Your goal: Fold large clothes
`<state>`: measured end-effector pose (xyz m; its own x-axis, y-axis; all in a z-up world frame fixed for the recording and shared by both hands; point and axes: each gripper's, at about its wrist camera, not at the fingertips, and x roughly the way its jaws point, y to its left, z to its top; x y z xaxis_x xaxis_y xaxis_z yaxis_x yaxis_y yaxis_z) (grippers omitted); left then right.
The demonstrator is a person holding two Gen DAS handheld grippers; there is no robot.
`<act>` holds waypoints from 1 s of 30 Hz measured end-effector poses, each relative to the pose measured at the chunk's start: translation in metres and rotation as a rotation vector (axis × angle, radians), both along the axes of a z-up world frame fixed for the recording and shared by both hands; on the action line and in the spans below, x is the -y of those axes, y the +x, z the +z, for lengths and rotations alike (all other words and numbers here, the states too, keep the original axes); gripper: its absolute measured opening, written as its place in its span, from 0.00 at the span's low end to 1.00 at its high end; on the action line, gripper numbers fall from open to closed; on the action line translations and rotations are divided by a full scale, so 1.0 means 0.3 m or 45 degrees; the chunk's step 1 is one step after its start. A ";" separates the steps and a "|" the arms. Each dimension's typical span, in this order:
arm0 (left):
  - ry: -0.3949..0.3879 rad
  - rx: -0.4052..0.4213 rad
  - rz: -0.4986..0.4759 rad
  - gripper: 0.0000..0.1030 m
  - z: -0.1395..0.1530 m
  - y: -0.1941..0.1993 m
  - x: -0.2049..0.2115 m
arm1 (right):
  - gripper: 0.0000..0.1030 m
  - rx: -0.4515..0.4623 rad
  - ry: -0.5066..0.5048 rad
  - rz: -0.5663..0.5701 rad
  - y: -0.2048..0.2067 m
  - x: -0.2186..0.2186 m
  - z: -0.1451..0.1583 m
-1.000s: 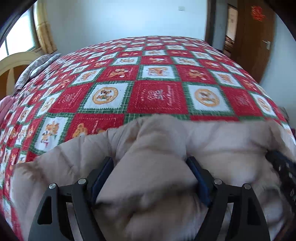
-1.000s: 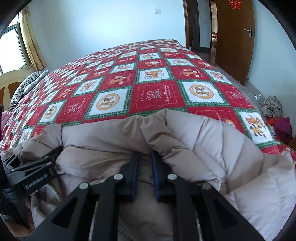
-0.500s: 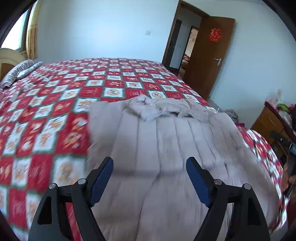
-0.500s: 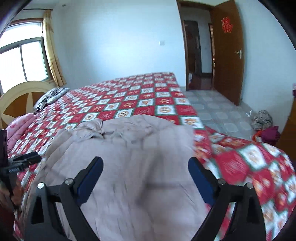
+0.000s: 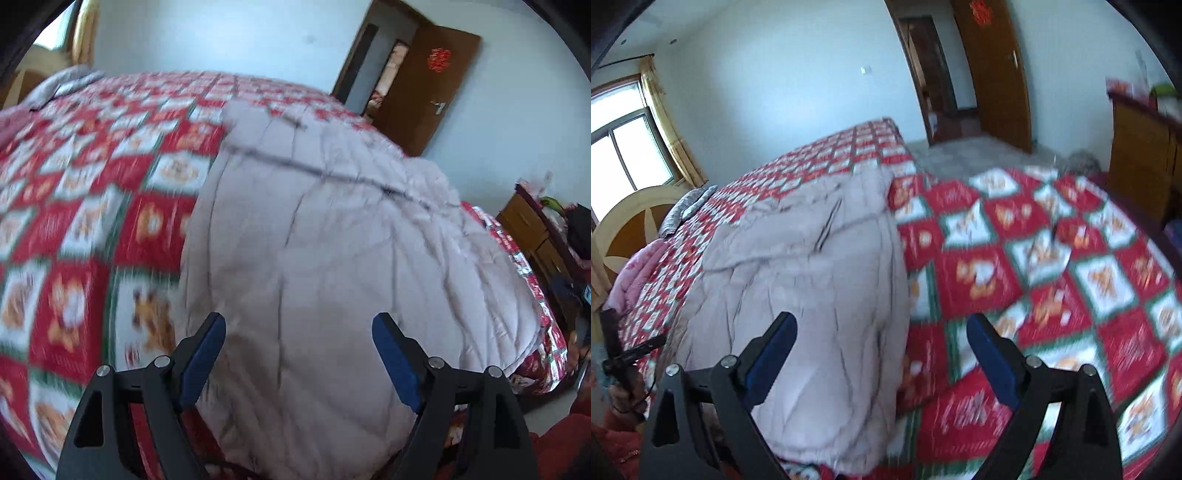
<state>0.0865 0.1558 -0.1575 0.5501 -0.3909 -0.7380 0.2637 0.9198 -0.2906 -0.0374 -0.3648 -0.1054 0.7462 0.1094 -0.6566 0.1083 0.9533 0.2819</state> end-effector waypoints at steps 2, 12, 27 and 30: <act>0.063 0.006 0.018 0.80 -0.016 -0.015 0.006 | 0.92 -0.026 -0.006 0.022 -0.009 -0.032 -0.045; 0.432 0.038 0.130 0.80 -0.093 -0.099 0.032 | 0.90 -0.117 -0.084 0.106 0.009 -0.161 -0.166; 0.404 -0.012 0.207 0.83 -0.104 -0.086 0.049 | 0.52 -0.145 -0.273 0.152 0.009 -0.233 -0.200; 0.418 0.002 0.174 0.69 -0.100 -0.095 0.069 | 0.45 -0.149 -0.280 0.162 0.009 -0.244 -0.199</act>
<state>0.0581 0.1349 -0.1875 0.5824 -0.0559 -0.8110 0.1322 0.9909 0.0267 -0.0346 -0.2916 -0.1652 0.6535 0.0426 -0.7557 0.0033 0.9982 0.0591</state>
